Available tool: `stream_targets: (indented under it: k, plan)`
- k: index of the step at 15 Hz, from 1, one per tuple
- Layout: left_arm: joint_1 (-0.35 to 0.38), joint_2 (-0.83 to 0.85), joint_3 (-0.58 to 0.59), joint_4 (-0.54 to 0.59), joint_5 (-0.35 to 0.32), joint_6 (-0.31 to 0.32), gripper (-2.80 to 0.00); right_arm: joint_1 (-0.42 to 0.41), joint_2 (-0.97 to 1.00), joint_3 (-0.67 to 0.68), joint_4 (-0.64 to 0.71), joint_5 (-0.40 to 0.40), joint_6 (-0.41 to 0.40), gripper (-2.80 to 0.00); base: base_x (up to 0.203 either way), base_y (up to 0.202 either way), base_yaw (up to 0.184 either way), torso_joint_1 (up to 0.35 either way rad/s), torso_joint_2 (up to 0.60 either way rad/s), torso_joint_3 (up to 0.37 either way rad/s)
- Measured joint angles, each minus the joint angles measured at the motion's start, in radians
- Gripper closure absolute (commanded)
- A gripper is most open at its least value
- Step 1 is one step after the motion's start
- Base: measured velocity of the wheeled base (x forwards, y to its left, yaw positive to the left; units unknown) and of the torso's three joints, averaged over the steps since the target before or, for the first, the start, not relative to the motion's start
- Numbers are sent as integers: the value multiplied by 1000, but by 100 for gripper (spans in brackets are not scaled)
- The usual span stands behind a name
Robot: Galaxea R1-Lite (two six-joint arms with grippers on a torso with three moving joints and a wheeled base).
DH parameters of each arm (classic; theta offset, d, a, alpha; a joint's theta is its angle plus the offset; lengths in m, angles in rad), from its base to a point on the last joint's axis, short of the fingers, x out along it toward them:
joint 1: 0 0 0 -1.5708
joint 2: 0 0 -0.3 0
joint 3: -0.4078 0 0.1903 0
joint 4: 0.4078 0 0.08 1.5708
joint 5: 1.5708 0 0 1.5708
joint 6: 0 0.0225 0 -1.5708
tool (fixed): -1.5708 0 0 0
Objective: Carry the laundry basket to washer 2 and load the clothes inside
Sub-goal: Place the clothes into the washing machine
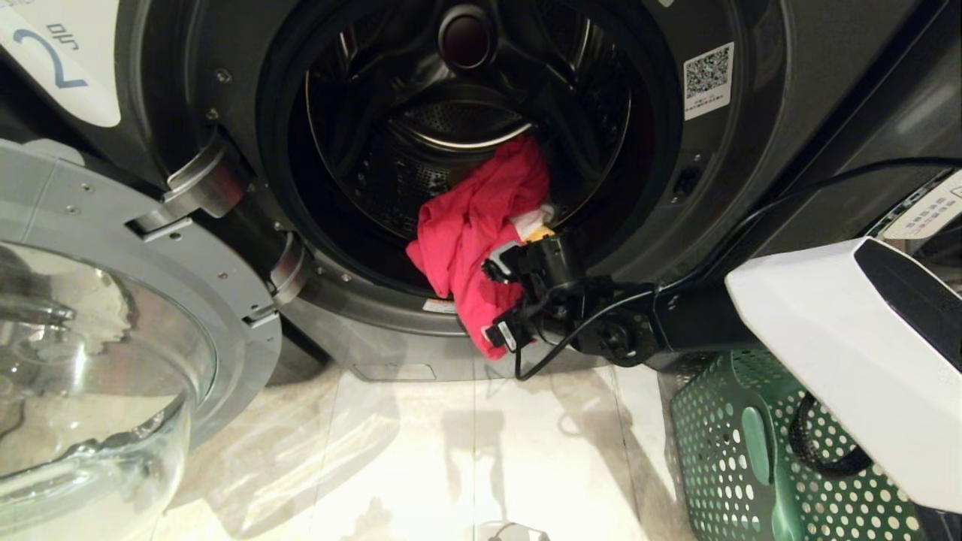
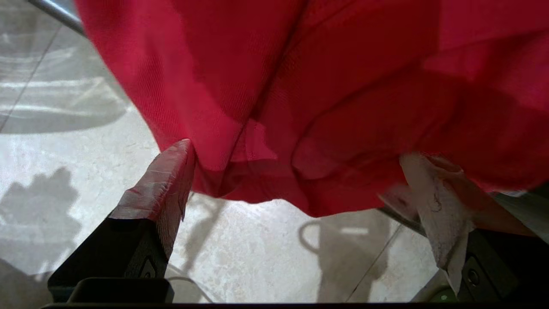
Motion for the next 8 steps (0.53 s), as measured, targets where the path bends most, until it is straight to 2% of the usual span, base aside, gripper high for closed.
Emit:
stream_targets:
  k: [4, 5, 8]
  plan:
    - [0, 0, 0, 0, 0, 0, 0, 1, 84, -115, 13, -48, 0, -280, 0, 0, 0, 0, 0, 0]
    - [0, 0, 0, 0, 0, 0, 0, 1, 101, -136, 13, -56, 0, 0, 0, 0, 0, 0, 0, 0]
    - [0, 0, 0, 0, 0, 0, 0, -1, 128, -167, 4, -59, -2, 0, 0, 0, 0, 0, 0, 0]
